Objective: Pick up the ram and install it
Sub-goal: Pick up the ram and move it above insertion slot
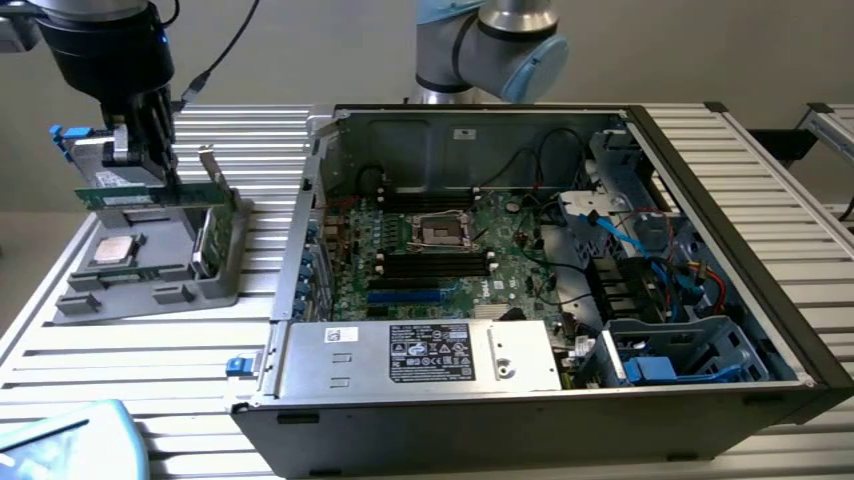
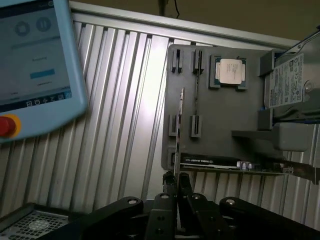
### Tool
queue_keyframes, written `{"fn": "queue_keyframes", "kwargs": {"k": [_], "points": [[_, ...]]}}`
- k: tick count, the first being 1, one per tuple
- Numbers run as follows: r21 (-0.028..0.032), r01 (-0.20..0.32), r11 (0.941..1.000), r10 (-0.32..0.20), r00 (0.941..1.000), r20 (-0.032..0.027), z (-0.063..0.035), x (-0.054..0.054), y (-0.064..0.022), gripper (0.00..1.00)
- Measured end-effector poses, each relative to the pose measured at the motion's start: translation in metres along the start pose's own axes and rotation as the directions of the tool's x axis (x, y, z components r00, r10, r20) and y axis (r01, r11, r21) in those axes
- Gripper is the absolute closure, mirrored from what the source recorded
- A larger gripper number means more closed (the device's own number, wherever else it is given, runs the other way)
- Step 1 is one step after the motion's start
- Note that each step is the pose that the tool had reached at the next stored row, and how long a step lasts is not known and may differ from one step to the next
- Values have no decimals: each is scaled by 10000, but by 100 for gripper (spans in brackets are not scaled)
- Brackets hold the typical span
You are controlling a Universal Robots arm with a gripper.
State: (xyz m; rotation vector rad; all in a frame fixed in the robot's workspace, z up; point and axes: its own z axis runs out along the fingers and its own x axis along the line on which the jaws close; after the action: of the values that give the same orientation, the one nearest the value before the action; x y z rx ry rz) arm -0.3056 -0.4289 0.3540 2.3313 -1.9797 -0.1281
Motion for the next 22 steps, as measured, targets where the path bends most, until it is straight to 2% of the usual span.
{"fn": "queue_keyframes", "kwargs": {"k": [5, 14, 22], "points": [[-47, 9, 10000, -9, 10000, 77, -102, 51, -139, 86], [-176, 18, 9998, -15, 9999, 168, -298, 142, -344, 86], [-277, 28, 9996, -21, 9997, 246, -380, 224, -563, 86]]}}
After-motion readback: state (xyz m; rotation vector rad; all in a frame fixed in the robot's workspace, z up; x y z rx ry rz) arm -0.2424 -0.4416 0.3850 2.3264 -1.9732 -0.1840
